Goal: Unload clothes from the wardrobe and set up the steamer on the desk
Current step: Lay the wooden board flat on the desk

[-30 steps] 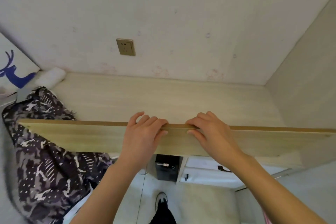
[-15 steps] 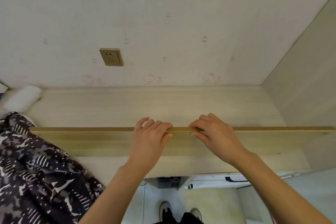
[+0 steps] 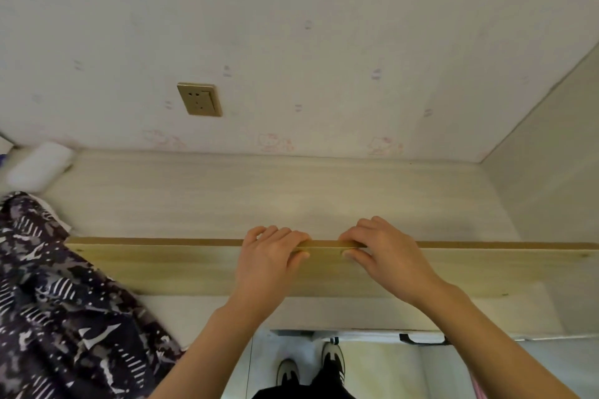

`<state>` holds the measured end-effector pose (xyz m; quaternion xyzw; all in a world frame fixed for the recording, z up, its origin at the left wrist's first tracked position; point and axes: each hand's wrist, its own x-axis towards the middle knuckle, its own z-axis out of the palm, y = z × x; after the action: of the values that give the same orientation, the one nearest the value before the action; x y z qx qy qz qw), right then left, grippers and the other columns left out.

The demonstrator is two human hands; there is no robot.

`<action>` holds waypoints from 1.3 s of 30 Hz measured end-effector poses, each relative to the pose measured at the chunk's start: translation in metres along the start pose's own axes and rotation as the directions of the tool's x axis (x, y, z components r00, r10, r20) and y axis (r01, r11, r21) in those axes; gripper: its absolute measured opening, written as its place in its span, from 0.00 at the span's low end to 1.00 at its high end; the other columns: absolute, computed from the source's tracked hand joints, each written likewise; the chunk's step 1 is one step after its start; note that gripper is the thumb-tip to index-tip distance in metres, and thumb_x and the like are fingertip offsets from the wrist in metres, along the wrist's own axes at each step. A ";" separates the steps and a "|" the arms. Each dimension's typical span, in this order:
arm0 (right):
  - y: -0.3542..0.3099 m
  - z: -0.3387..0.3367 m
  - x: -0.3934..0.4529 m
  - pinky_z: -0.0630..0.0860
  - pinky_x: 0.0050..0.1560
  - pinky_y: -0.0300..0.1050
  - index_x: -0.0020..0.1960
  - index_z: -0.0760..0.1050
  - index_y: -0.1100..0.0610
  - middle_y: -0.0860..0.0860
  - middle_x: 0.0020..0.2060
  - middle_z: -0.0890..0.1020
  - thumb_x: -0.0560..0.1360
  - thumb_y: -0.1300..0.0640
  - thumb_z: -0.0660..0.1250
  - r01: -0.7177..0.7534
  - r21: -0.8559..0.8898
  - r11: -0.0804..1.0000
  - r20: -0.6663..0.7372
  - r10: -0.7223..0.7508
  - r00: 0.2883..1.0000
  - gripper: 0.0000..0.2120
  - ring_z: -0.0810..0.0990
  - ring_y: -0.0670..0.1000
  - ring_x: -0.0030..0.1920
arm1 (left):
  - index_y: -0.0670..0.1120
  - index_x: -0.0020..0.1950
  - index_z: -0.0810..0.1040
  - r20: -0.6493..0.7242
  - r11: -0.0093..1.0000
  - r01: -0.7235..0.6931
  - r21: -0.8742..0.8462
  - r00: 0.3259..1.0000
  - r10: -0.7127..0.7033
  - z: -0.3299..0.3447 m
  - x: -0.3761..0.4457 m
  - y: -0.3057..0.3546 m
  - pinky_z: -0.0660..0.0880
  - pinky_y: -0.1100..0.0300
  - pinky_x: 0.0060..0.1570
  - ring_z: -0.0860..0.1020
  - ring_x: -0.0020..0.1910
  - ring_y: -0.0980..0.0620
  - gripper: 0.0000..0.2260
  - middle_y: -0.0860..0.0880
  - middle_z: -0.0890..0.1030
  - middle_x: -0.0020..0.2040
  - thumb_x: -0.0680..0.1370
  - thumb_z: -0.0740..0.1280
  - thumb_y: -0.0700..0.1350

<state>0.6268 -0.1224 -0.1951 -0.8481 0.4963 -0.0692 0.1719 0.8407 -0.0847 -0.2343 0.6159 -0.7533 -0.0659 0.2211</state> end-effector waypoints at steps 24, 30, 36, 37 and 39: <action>0.041 0.006 0.110 0.74 0.54 0.49 0.62 0.71 0.53 0.49 0.55 0.77 0.76 0.48 0.65 0.013 -0.081 0.997 0.175 0.002 0.984 0.17 0.73 0.51 0.57 | 0.51 0.79 0.50 0.019 0.916 0.318 0.246 0.943 -0.333 0.066 0.022 -0.029 0.49 0.37 0.72 0.43 0.78 0.44 0.30 0.52 0.47 0.79 0.79 0.59 0.49; 0.062 0.042 0.150 0.72 0.57 0.52 0.64 0.68 0.56 0.53 0.59 0.75 0.71 0.42 0.69 -0.024 -0.199 0.980 0.224 0.070 0.972 0.28 0.72 0.55 0.60 | 0.54 0.79 0.48 0.136 0.903 0.326 0.280 0.918 -0.373 0.109 0.016 -0.058 0.50 0.38 0.72 0.44 0.78 0.44 0.28 0.53 0.46 0.79 0.79 0.47 0.58; 0.081 0.073 0.177 0.71 0.60 0.53 0.65 0.67 0.58 0.56 0.60 0.73 0.70 0.44 0.71 -0.096 -0.139 0.986 0.319 0.136 0.938 0.30 0.71 0.57 0.61 | 0.56 0.78 0.49 0.222 0.887 0.362 0.287 0.876 -0.429 0.138 0.012 -0.074 0.55 0.34 0.69 0.46 0.77 0.44 0.29 0.55 0.49 0.79 0.78 0.49 0.60; 0.084 0.078 0.181 0.71 0.59 0.53 0.65 0.67 0.58 0.56 0.60 0.73 0.70 0.44 0.71 -0.103 -0.128 0.986 0.335 0.141 0.932 0.30 0.71 0.58 0.60 | 0.56 0.78 0.49 0.238 0.882 0.369 0.291 0.866 -0.441 0.142 0.013 -0.077 0.55 0.33 0.68 0.47 0.77 0.44 0.29 0.55 0.49 0.79 0.78 0.49 0.61; 0.089 0.086 0.189 0.72 0.59 0.55 0.65 0.67 0.59 0.56 0.60 0.73 0.70 0.45 0.72 -0.119 -0.101 0.988 0.372 0.149 0.916 0.30 0.71 0.58 0.60 | 0.58 0.78 0.48 0.266 0.873 0.388 0.295 0.844 -0.465 0.149 0.016 -0.082 0.55 0.31 0.67 0.47 0.77 0.43 0.29 0.56 0.48 0.79 0.77 0.49 0.62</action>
<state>0.6723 -0.3067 -0.3173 -0.8155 0.5129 0.1267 0.2362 0.8508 -0.1446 -0.3938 0.7702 -0.6249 -0.1279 -0.0008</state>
